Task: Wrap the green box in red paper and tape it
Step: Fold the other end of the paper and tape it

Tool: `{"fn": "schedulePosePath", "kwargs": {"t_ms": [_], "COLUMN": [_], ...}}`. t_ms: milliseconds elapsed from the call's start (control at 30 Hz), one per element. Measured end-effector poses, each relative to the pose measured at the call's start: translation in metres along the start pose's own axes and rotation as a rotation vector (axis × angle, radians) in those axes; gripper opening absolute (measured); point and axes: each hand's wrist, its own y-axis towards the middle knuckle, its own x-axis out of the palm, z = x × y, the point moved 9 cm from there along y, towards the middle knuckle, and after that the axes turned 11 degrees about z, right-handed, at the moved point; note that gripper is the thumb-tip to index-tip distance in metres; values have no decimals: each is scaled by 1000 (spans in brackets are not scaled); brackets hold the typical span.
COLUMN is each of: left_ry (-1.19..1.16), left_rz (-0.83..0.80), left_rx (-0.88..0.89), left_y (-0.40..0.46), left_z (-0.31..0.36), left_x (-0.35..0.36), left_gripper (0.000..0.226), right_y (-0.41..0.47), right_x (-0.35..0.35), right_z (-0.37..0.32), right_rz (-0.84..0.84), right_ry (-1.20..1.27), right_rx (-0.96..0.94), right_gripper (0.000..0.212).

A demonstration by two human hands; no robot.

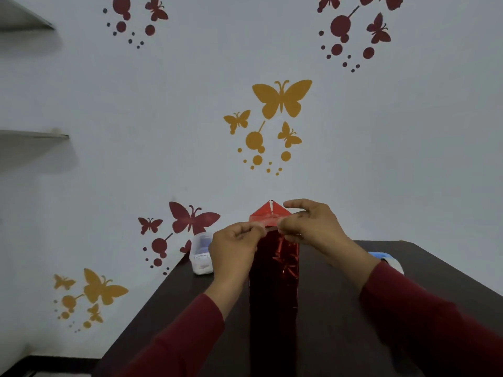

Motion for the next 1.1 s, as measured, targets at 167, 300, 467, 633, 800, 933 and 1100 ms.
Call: {"fn": "schedulePosePath", "kwargs": {"t_ms": [167, 300, 467, 633, 800, 933, 1100], "left_ry": [2, -95, -226, -345, -358, -374, -367], "left_rz": [157, 86, 11, -86, -114, -123, -117], "left_rx": [-133, -256, -420, -558, -549, -552, -555], "left_y": [20, 28, 32, 27, 27, 28, 29], "left_z": [-32, -49, -50, -54, -51, -51, -53], "left_x": [-17, 0, 23, 37, 40, 42, 45], "left_gripper": [7, 27, 4, 26, 30, 27, 24], "right_y": [48, 78, 91, 101, 109, 108, 110], "right_x": [18, 43, 70, 82, 80, 80, 81], "right_z": [-19, -22, -14, -7, -1, 2, 4], "right_rz": [-43, -210, -377, -428, -430, -436, -418], "right_ry": [-216, -328, -441, -508, -532, -547, -595], "right_rx": [-30, -25, -3, 1, 31, 45, 17], "right_gripper": [49, 54, 55, 55, 54, 55, 57]}}
